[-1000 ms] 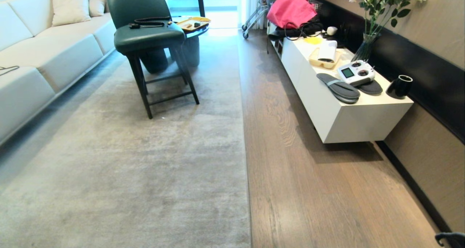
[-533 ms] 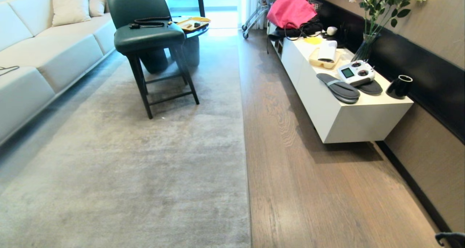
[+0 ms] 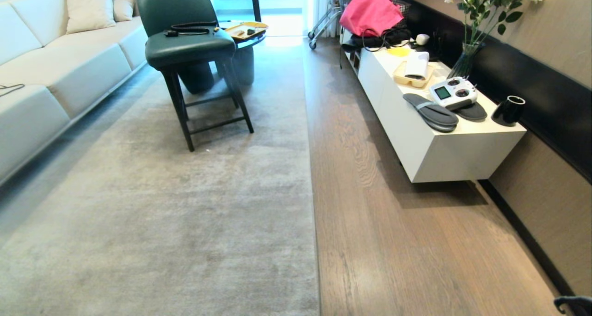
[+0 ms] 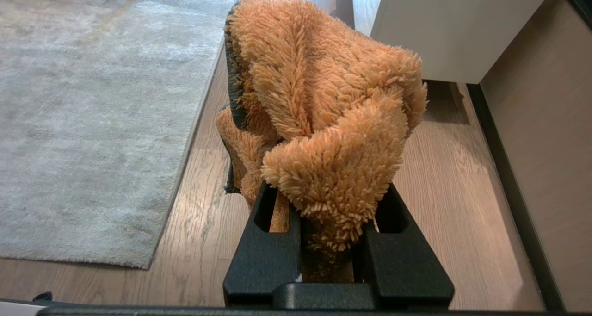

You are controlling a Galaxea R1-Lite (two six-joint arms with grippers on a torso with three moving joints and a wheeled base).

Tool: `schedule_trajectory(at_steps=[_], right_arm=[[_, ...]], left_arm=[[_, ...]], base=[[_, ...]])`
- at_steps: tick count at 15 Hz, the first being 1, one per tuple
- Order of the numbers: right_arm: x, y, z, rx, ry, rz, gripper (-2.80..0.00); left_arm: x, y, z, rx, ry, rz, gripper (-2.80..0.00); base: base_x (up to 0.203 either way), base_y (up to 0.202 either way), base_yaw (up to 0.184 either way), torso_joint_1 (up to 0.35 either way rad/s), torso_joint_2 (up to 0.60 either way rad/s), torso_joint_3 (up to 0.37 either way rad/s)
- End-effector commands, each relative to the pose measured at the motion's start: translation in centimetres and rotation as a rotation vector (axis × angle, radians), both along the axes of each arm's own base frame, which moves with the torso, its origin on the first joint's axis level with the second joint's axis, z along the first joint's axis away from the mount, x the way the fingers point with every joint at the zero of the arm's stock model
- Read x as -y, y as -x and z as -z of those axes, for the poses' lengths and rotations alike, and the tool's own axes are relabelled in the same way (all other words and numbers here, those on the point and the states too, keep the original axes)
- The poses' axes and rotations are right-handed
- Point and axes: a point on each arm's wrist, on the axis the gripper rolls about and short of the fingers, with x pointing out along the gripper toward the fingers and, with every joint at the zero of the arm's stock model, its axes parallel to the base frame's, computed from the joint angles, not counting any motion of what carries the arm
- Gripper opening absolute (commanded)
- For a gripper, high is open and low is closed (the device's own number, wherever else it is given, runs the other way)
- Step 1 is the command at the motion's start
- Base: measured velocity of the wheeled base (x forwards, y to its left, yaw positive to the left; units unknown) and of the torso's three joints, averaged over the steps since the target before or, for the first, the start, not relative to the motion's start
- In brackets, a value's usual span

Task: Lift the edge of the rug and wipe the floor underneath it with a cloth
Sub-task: Put down the rag

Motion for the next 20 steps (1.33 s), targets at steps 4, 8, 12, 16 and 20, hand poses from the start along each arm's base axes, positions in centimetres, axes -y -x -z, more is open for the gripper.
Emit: schedule_trajectory(at_steps=[4, 8, 12, 16, 20], right_arm=[[0.0, -0.01, 0.0, -0.001, 0.004, -0.001, -2.8], [0.0, -0.01, 0.0, -0.001, 0.004, -0.001, -2.8], [0.0, -0.01, 0.0, -0.001, 0.004, -0.001, -2.8], [0.0, -0.01, 0.0, -0.001, 0.004, -0.001, -2.8], [0.0, -0.01, 0.0, -0.001, 0.004, -0.001, -2.8]], left_arm=[[0.0, 0.0, 0.0, 0.0, -0.001, 0.0, -2.8], [0.0, 0.0, 0.0, 0.0, -0.001, 0.0, -2.8], [0.0, 0.0, 0.0, 0.0, -0.001, 0.0, -2.8], [0.0, 0.0, 0.0, 0.0, -0.001, 0.0, -2.8], [0.0, 0.0, 0.0, 0.0, -0.001, 0.0, -2.8]], base=[[0.0, 0.0, 0.0, -0.007, -0.04, -0.047], [0.0, 0.0, 0.0, -0.044, -0.34, -0.387], [0.0, 0.0, 0.0, -0.008, -0.41, -0.424], [0.0, 0.0, 0.0, 0.039, -0.45, -0.393], [0.0, 0.0, 0.0, 0.106, -0.47, -0.374]])
